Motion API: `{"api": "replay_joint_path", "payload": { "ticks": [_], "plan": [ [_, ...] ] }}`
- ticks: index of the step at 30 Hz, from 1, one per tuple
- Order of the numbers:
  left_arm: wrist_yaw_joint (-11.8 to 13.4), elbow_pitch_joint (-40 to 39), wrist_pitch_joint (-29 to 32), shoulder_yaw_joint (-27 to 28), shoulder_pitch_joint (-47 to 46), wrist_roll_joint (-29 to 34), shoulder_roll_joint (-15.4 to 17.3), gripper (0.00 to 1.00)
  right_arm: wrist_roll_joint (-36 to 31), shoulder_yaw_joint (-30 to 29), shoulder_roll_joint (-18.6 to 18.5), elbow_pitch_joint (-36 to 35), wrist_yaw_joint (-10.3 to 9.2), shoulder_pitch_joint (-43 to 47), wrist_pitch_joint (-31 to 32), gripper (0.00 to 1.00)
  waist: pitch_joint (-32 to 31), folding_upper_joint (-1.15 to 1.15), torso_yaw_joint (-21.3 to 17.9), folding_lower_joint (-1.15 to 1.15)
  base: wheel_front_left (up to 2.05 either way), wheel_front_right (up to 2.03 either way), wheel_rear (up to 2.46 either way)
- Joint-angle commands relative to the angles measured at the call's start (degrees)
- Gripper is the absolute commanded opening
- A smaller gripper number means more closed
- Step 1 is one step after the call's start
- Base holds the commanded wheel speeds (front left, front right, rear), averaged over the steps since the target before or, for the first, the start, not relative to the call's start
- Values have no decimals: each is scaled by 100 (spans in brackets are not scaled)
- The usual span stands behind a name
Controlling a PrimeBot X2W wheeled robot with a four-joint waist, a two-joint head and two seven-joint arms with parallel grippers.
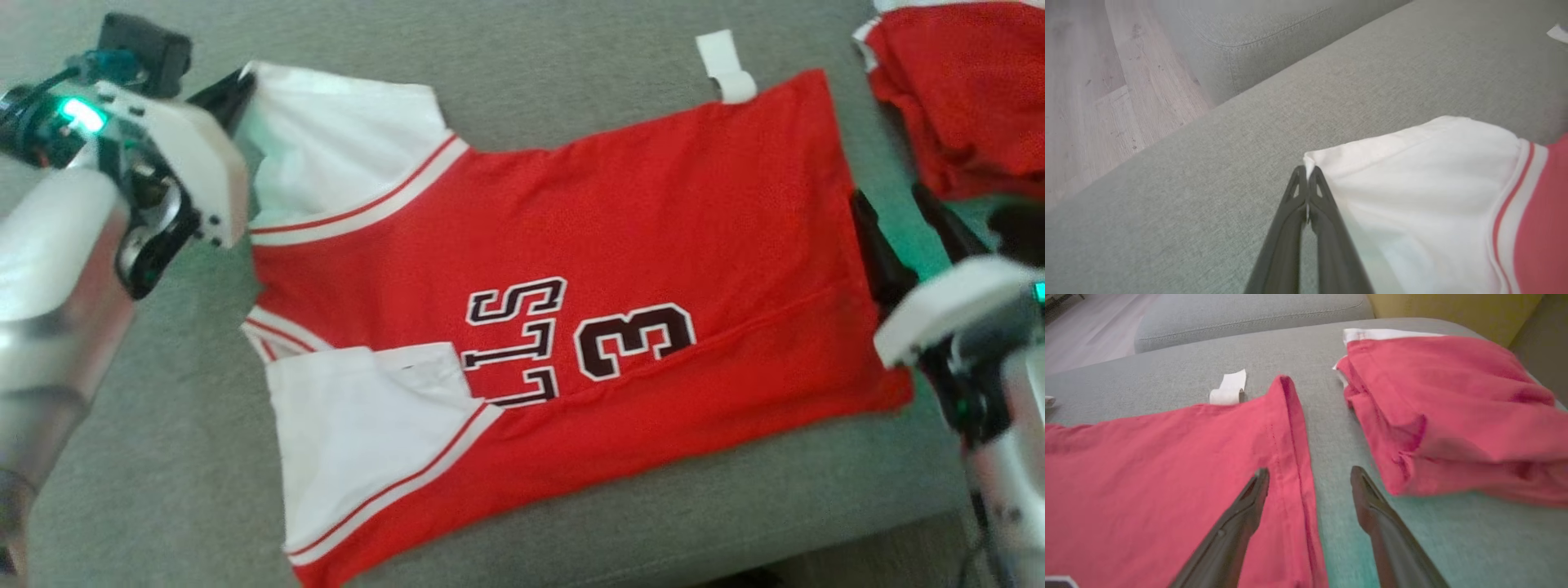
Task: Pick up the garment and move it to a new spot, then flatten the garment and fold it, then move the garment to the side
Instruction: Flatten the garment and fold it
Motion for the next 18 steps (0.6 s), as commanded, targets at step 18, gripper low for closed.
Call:
{"api": "replay_joint_path", "payload": {
  "ticks": [18],
  "plan": [
    [10,-290,-673,-432,-759,-199,-248,0,299,574,-179,1954,-5,-2244,927,100,24,0,729,0,0,0,0]
  ]
}}
